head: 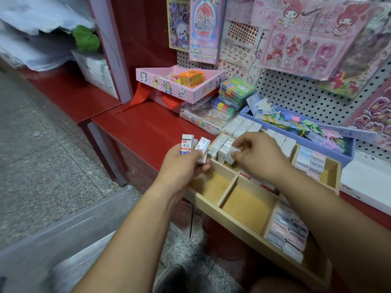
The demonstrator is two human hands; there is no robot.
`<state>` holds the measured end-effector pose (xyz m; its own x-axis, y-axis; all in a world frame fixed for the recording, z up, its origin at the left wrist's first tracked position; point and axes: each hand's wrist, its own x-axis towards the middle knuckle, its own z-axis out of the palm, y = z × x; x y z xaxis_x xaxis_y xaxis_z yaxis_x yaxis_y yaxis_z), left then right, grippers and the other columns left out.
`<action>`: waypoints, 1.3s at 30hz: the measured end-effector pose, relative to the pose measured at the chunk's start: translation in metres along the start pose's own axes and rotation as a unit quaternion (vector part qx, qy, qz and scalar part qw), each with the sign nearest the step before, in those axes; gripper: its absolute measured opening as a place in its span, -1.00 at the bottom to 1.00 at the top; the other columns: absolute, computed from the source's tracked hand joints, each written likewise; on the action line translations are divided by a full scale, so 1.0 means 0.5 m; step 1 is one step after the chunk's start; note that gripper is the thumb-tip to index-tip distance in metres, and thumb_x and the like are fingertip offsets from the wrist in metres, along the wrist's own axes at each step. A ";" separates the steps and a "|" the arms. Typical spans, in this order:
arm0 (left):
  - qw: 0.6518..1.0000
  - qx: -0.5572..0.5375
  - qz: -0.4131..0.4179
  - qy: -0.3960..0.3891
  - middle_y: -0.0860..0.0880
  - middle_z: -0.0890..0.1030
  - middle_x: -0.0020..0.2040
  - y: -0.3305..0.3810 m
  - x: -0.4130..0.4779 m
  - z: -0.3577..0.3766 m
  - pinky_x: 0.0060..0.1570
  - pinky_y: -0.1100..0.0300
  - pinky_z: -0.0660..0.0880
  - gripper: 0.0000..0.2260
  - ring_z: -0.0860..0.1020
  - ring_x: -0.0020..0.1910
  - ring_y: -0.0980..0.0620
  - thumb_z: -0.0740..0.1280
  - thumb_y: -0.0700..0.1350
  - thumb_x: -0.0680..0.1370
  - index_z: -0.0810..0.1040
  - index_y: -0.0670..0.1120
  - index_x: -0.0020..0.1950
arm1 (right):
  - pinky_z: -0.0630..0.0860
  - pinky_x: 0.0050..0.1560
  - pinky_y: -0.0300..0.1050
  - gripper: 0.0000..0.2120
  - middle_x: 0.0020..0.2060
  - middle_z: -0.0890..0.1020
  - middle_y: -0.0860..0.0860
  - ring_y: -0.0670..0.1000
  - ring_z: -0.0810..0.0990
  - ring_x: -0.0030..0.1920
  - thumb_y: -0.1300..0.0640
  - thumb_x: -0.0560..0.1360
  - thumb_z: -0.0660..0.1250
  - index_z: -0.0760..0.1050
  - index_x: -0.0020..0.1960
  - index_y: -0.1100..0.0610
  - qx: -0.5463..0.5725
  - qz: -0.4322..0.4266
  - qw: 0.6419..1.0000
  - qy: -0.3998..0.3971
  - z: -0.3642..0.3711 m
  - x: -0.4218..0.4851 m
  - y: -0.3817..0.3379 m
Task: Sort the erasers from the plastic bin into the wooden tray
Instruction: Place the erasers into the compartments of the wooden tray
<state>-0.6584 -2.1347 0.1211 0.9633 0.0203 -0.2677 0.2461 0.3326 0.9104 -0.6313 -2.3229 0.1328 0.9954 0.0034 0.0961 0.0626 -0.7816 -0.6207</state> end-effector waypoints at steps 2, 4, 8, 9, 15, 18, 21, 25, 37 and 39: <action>1.000 -0.003 -0.002 -0.002 -0.25 0.59 -0.09 0.001 0.000 -0.002 -0.08 0.12 0.66 -0.90 0.60 -0.16 -0.11 0.23 -0.36 0.63 0.52 -0.25 0.08 | 0.49 -0.15 -0.20 -0.88 -0.15 0.61 -0.11 -0.11 0.58 -0.17 0.14 0.48 0.49 0.59 -0.03 -0.02 -0.001 -0.004 1.000 -0.008 0.014 0.005 -0.007; 1.000 -0.009 -0.006 -0.004 -0.26 0.60 -0.07 0.002 0.000 -0.003 -0.11 0.13 0.66 -0.89 0.62 -0.18 -0.09 0.25 -0.35 0.64 0.52 -0.26 0.12 | 0.52 -0.10 -0.14 -0.87 -0.12 0.60 -0.07 -0.05 0.58 -0.13 0.12 0.47 0.49 0.58 -0.03 -0.03 -0.036 -0.022 0.999 -0.014 0.029 0.009 -0.013; 0.999 -0.006 -0.005 -0.031 -0.24 0.61 -0.09 0.002 -0.006 -0.003 -0.13 0.18 0.65 -0.90 0.61 -0.16 -0.08 0.25 -0.36 0.64 0.53 -0.23 0.06 | 0.50 -0.06 -0.05 -0.85 -0.08 0.54 -0.06 -0.01 0.52 -0.03 0.02 0.49 0.47 0.56 0.02 -0.04 -0.137 -0.059 0.989 -0.005 0.057 0.013 -0.017; 0.999 -0.002 -0.001 -0.040 -0.23 0.61 -0.10 0.003 -0.007 -0.003 -0.14 0.19 0.65 -0.90 0.60 -0.15 -0.08 0.24 -0.35 0.64 0.53 -0.22 0.05 | 0.49 -0.07 -0.04 -0.87 -0.09 0.54 -0.07 0.00 0.51 -0.02 0.01 0.50 0.46 0.55 0.00 -0.04 -0.149 -0.058 0.987 0.001 0.063 0.013 -0.018; 0.998 0.011 0.008 -0.063 -0.22 0.61 -0.09 -0.002 -0.003 -0.008 -0.14 0.19 0.64 -0.92 0.59 -0.14 -0.08 0.26 -0.33 0.64 0.54 -0.23 0.09 | 0.54 -0.12 -0.04 -0.91 -0.26 0.60 -0.11 0.01 0.59 -0.14 0.00 0.53 0.42 0.55 -0.13 -0.04 -0.094 -0.021 0.995 0.002 0.053 0.012 -0.021; 0.997 0.009 0.008 -0.079 -0.19 0.61 -0.09 -0.005 -0.001 -0.004 -0.12 0.17 0.64 -0.93 0.59 -0.15 -0.06 0.29 -0.32 0.64 0.54 -0.19 0.06 | 0.53 -0.18 -0.06 -0.79 -0.31 0.63 -0.05 0.01 0.60 -0.23 -0.04 0.61 0.30 0.57 -0.14 -0.01 -0.012 -0.013 0.999 0.049 0.029 -0.003 -0.032; 0.994 0.010 0.007 -0.109 -0.13 0.60 -0.17 -0.010 -0.003 0.005 -0.16 0.18 0.66 -0.91 0.60 -0.20 -0.02 0.34 -0.33 0.61 0.53 -0.16 0.03 | 0.54 -0.17 -0.07 -0.78 -0.28 0.68 0.08 0.10 0.64 -0.25 -0.09 0.59 0.37 0.63 -0.12 0.02 0.146 0.031 0.989 0.005 0.003 -0.026 -0.055; 0.990 0.019 0.014 -0.136 -0.15 0.56 -0.20 -0.014 -0.003 0.012 -0.23 0.23 0.58 -0.86 0.57 -0.27 0.00 0.35 -0.38 0.58 0.50 -0.20 0.08 | 0.46 -0.40 -0.28 -0.89 -0.30 0.68 0.08 0.01 0.61 -0.36 0.09 0.54 0.47 0.64 -0.04 0.13 0.247 0.078 0.964 -0.054 -0.013 -0.037 -0.053; 0.999 0.019 0.035 -0.030 -0.29 0.55 -0.05 -0.015 0.014 -0.010 -0.09 0.16 0.65 -0.75 0.58 -0.23 -0.04 0.28 -0.44 0.60 0.42 -0.44 0.27 | 0.57 -0.12 -0.08 -0.89 -0.21 0.64 -0.06 -0.06 0.62 -0.23 0.07 0.51 0.49 0.59 -0.01 0.04 0.059 0.002 0.998 0.012 0.026 -0.025 -0.013; 0.999 0.014 0.029 -0.026 -0.28 0.56 -0.04 -0.016 0.014 -0.009 -0.07 0.14 0.65 -0.73 0.59 -0.23 -0.03 0.28 -0.44 0.60 0.42 -0.43 0.30 | 0.54 -0.09 -0.04 -0.88 -0.20 0.58 -0.10 -0.04 0.57 -0.18 0.04 0.53 0.45 0.56 0.02 0.02 -0.004 -0.037 0.999 0.036 0.037 -0.025 -0.019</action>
<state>-0.6543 -2.1327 0.1107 0.9800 -0.0108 -0.1986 0.1924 0.3050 0.9327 -0.6432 -2.3040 0.1232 0.9802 0.0167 0.1975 0.1349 -0.7863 -0.6029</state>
